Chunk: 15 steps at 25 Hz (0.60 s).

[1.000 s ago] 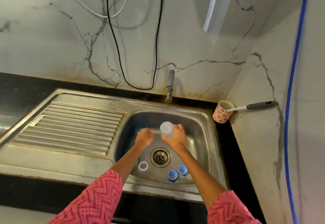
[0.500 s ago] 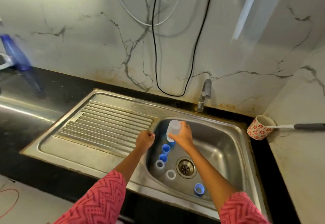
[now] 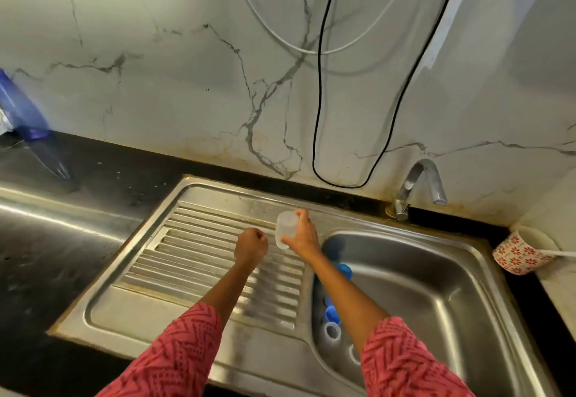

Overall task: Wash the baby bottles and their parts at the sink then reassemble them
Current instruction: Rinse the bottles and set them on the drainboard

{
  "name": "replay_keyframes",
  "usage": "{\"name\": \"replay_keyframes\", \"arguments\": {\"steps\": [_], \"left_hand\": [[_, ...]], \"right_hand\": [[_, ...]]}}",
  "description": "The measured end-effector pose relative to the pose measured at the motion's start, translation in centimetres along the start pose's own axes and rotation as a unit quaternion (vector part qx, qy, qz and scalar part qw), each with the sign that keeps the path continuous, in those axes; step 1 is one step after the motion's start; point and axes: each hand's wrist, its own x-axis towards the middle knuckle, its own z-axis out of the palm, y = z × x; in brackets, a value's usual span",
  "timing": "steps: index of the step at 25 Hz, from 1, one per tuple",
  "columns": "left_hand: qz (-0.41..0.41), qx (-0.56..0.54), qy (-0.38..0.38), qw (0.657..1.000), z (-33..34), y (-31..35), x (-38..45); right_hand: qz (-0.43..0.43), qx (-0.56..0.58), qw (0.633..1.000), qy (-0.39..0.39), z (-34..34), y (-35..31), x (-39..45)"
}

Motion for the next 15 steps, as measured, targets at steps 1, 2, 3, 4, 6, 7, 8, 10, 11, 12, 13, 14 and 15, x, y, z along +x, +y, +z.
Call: {"name": "replay_keyframes", "arguments": {"steps": [1,2,3,4,6,7,8,10,11,12,13,14,15], "left_hand": [[-0.002,0.005,-0.003,1.000,0.2,-0.1,0.4],[-0.008,0.010,-0.006,1.000,0.4,-0.1,0.6],[-0.013,0.016,-0.012,1.000,0.6,0.0,0.8],[-0.020,0.022,-0.024,0.999,0.8,0.2,0.7],[-0.022,0.033,-0.056,0.998,1.6,0.4,0.5],[-0.016,0.036,-0.068,0.997,2.2,0.4,0.5],[-0.013,0.036,-0.081,0.996,3.0,0.5,0.2],[-0.018,0.030,-0.102,0.994,5.2,1.0,-0.9],[-0.022,0.024,-0.110,0.993,6.4,1.4,-1.7],[-0.024,0.017,-0.115,0.993,7.4,2.2,-2.8],[-0.023,0.012,-0.120,0.992,8.4,3.0,-3.9],[-0.017,0.005,-0.122,0.992,9.3,3.8,-4.9],[-0.010,-0.002,-0.128,0.992,10.2,4.5,-5.8]], "right_hand": [[0.008,-0.002,1.000,0.000,0.3,0.1,0.2],[0.016,-0.001,1.000,-0.006,0.5,0.2,0.2],[0.022,0.002,1.000,-0.018,0.6,0.5,0.2],[0.029,0.006,0.999,-0.035,0.4,0.7,0.1],[0.050,0.025,0.998,-0.043,-0.8,1.7,-0.2],[0.064,0.040,0.997,-0.022,-1.6,2.5,-0.4],[0.082,0.049,0.995,0.014,-2.6,3.6,-0.8],[0.114,0.044,0.989,0.089,-4.7,6.5,-2.1],[0.132,0.029,0.986,0.102,-5.5,8.3,-3.0],[0.147,0.008,0.985,0.090,-6.2,9.9,-4.2],[0.161,-0.019,0.986,0.045,-6.7,11.9,-5.4],[0.180,-0.060,0.981,-0.039,-6.7,13.7,-6.7],[0.206,-0.100,0.962,-0.146,-6.6,15.2,-8.1]]}}
